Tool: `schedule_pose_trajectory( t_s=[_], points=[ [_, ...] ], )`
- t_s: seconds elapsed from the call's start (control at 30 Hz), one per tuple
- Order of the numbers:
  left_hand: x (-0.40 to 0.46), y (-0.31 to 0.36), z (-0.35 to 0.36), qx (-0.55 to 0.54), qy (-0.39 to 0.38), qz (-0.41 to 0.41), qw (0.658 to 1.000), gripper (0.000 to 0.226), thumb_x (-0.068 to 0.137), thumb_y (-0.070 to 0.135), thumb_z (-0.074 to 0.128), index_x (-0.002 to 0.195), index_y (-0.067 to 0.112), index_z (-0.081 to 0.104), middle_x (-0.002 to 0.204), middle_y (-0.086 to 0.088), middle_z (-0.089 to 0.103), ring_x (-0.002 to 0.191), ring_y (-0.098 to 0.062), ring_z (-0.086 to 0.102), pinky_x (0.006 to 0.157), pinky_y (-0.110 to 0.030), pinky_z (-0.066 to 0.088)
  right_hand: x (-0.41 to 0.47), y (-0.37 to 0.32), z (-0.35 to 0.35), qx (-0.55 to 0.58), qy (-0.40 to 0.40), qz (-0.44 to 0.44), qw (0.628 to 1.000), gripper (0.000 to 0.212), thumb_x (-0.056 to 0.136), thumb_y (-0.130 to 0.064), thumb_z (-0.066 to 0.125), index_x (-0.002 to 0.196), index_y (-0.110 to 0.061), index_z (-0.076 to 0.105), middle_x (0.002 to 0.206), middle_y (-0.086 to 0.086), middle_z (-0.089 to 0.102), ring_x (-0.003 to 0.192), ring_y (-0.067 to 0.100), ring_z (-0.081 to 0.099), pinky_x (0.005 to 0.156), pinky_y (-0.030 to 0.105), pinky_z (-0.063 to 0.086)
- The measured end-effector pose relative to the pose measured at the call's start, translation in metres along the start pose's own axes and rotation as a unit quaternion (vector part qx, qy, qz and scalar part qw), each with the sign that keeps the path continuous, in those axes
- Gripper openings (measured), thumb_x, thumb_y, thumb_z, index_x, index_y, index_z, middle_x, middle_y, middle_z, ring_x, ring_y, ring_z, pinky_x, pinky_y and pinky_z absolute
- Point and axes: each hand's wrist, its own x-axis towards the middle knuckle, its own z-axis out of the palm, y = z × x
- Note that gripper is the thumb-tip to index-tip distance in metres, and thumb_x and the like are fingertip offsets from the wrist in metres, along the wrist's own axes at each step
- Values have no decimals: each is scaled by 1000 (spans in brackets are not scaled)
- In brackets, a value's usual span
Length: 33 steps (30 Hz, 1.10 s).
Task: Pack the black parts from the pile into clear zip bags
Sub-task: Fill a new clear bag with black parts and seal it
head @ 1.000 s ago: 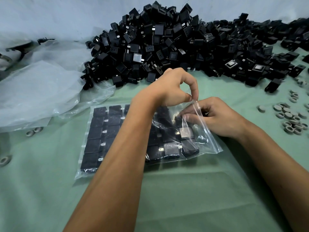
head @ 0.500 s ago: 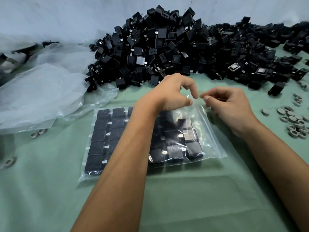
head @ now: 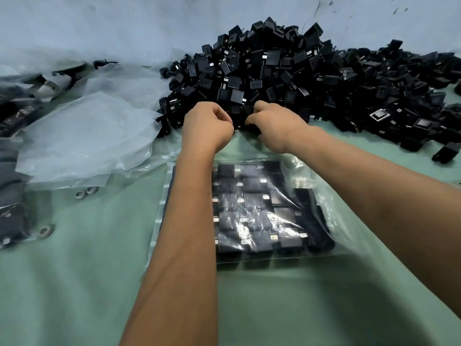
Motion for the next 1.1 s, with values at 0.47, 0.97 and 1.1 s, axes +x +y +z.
schedule_pose_trajectory(
  t_s=[0.47,0.97,1.1],
  points=[
    [-31,47,49,16,-178,228,957,33,85,2,71,88,34,79,87,19,64,92,-2,60,85,-20,49,-133,54,-2,396,232,268,847,19,84,-39,80,99,-32,70,90,-6,68,74,16,68,68,32,54],
    [-49,61,61,98,-277,311,904,17,80,19,86,84,35,81,124,8,52,122,-19,33,106,-30,30,-182,69,23,599,67,159,782,37,92,-2,73,124,-21,73,65,2,65,50,11,52,48,21,45],
    [-50,67,54,78,-271,305,910,19,75,21,89,79,36,79,121,8,55,119,-20,37,105,-36,39,-180,65,25,545,86,133,824,26,85,-24,83,111,-27,79,68,-9,66,53,5,51,50,19,43]
  ],
)
